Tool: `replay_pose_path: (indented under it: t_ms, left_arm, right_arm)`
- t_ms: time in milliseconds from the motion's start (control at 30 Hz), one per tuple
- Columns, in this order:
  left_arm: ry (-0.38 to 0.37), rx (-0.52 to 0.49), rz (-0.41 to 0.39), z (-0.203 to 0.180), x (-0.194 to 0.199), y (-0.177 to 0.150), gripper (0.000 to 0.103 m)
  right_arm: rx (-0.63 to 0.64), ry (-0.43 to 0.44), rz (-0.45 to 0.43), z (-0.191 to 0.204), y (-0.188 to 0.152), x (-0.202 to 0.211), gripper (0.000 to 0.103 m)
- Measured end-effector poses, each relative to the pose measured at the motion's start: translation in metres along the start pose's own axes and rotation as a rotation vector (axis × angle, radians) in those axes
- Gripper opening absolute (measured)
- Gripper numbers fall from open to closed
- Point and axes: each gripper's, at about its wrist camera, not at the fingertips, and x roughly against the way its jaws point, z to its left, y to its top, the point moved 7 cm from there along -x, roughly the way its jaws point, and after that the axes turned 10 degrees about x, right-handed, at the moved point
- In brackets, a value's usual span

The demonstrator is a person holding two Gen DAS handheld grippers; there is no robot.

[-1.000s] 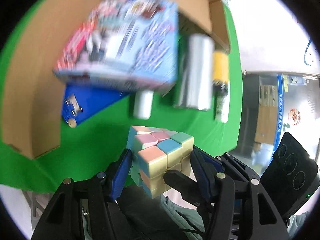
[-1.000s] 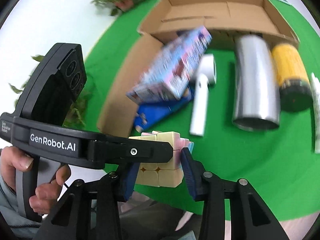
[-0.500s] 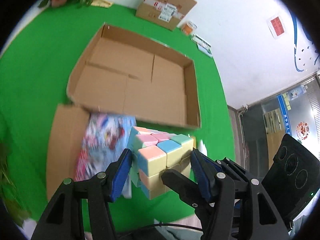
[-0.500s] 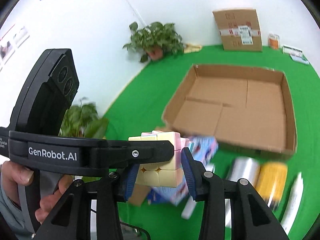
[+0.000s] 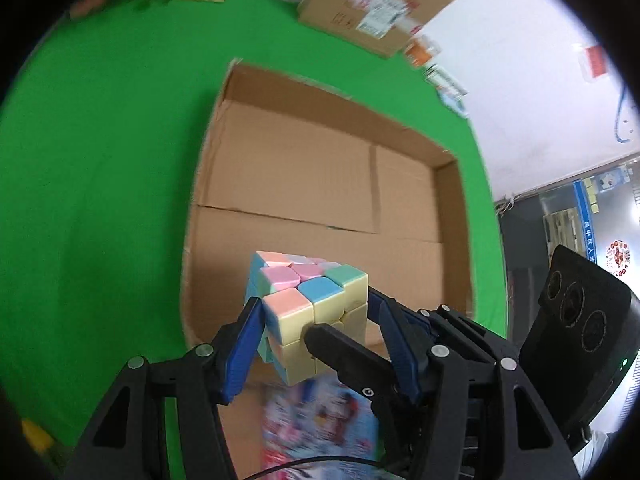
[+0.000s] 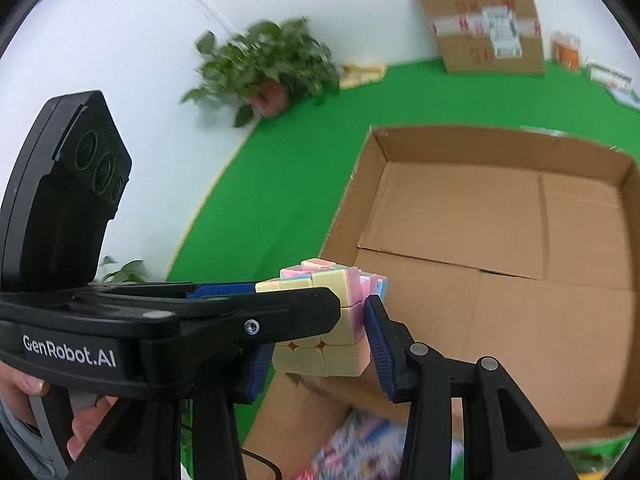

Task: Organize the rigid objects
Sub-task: 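Carry the cube over the cardboard box and release it inside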

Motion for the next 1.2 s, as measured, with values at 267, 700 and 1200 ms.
replay_pose_path:
  t_ms: [267,700,1200]
  left_arm:
    - [0.033,0.06,0.213,0.056,-0.067,0.0,0.056]
    - [-0.009,0.04,0.279,0.051,-0.073,-0.018,0.049]
    - [0.05,-0.098,0.103,0.024,-0.052,0.035,0.049]
  right_arm:
    - [-0.218,0.092,0.277,-0.031,-0.043,-0.111,0.046]
    - [-0.214,0.213,0.345,-0.038,-0.059,-0.148,0.047]
    - [-0.116,0.072,0.279,-0.061,-0.065,-0.133,0.056]
